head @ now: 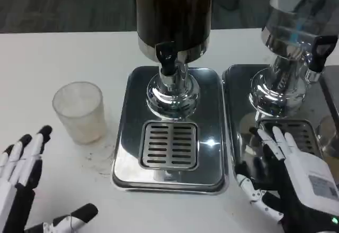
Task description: Grasp the cup under the faucet to collect the drink, then remove the cup.
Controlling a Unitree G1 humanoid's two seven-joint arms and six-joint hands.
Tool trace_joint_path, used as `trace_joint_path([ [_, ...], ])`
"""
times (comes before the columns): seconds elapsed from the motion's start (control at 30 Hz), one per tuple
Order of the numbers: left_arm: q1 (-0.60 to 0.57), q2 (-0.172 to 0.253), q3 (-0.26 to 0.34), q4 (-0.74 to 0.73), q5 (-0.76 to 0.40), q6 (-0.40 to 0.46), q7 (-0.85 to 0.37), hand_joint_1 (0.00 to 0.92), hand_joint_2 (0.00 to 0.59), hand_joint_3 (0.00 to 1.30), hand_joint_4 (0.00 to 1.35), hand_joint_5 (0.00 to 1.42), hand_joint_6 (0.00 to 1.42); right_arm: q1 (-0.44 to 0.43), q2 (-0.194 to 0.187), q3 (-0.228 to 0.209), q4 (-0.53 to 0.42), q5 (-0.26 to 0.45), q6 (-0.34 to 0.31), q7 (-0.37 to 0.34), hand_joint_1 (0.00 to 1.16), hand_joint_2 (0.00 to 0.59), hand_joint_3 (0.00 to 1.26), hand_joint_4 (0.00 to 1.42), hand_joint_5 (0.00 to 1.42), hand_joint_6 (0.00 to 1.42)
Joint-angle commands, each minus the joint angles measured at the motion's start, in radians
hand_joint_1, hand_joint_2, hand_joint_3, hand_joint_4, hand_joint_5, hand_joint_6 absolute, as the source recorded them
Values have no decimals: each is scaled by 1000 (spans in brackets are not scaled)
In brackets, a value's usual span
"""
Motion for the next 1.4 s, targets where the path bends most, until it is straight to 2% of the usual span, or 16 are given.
trace_joint_path([
  [0.03,-35,2,14,42,-37,-21,-9,0,31,0,0,0,4,-2,-2,-5,-10,9,-11,2,239,420,124,0,0,139],
  [0.57,-243,26,15,204,-148,-24,-144,0,1,0,0,37,49,-12,10,4,-27,16,-1,19,241,420,145,21,3,157],
  [0.93,-418,50,-9,425,-193,-59,-212,0,0,0,0,67,75,-10,48,17,-34,8,-1,6,241,420,165,51,24,174],
  [1.03,-461,47,-27,470,-196,-66,-218,0,0,0,0,80,88,-5,46,11,-27,20,-12,2,241,420,167,52,25,177],
  [1.13,-484,40,-41,484,-194,-64,-219,0,2,0,0,92,95,1,28,-1,-26,37,-27,9,241,420,173,54,26,190],
  [1.4,-568,50,-81,575,-212,-76,-264,5,0,0,0,106,110,-7,17,-9,-28,58,-39,10,241,420,180,64,46,195],
])
